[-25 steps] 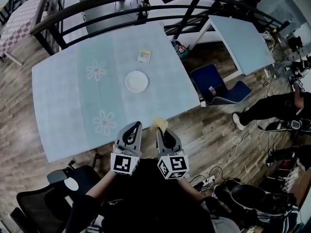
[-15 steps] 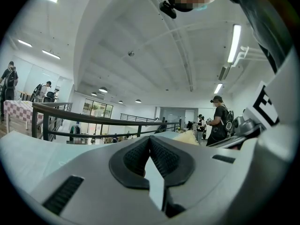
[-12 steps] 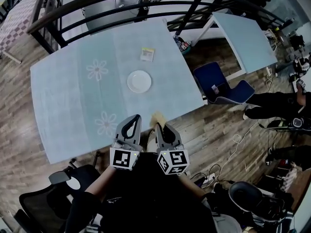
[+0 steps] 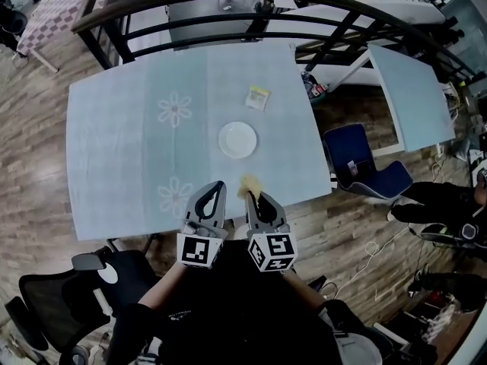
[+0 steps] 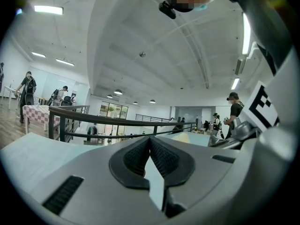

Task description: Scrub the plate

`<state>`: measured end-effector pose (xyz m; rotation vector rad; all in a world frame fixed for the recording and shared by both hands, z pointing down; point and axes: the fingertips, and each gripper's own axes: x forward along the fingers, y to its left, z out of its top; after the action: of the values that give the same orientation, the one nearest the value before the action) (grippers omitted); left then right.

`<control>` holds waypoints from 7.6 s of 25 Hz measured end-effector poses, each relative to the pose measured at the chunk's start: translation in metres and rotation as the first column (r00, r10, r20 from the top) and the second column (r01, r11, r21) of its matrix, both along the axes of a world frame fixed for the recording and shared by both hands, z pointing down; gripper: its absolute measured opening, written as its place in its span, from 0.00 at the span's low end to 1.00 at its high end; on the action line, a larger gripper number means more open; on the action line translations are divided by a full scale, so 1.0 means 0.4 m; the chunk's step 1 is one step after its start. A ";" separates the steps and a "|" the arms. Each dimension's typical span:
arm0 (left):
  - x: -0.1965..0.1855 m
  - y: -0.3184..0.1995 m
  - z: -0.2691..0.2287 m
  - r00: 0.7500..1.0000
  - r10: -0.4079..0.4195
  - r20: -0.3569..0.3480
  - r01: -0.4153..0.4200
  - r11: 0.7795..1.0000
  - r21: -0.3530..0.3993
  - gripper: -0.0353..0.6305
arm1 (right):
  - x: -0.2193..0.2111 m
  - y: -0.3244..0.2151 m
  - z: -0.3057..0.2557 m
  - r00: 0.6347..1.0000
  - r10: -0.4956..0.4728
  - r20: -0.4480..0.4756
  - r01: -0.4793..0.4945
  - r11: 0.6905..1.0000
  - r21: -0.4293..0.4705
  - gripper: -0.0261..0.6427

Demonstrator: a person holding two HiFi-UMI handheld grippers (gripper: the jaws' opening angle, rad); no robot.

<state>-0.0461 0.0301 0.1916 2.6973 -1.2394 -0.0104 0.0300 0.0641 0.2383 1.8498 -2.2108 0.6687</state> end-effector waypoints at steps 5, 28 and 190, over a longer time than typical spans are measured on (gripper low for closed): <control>0.010 -0.063 -0.007 0.996 -0.082 0.022 0.082 0.997 0.012 0.07 | 0.022 -0.086 -0.008 0.996 -0.088 0.004 0.088 0.996 -0.004 0.12; 0.098 -0.175 0.076 0.933 -0.346 0.101 0.355 0.930 -0.091 0.07 | 0.094 -0.254 0.079 0.930 -0.351 0.105 0.361 0.928 -0.096 0.12; 0.151 -0.305 0.606 0.934 -0.338 0.114 0.356 0.905 -0.233 0.07 | 0.211 -0.533 0.648 0.992 -0.122 0.038 0.127 0.914 -0.386 0.12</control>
<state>0.0143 -0.0918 0.4338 2.2519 -1.6086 0.1854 0.1143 -0.1492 0.4974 1.4984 -1.9991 1.0098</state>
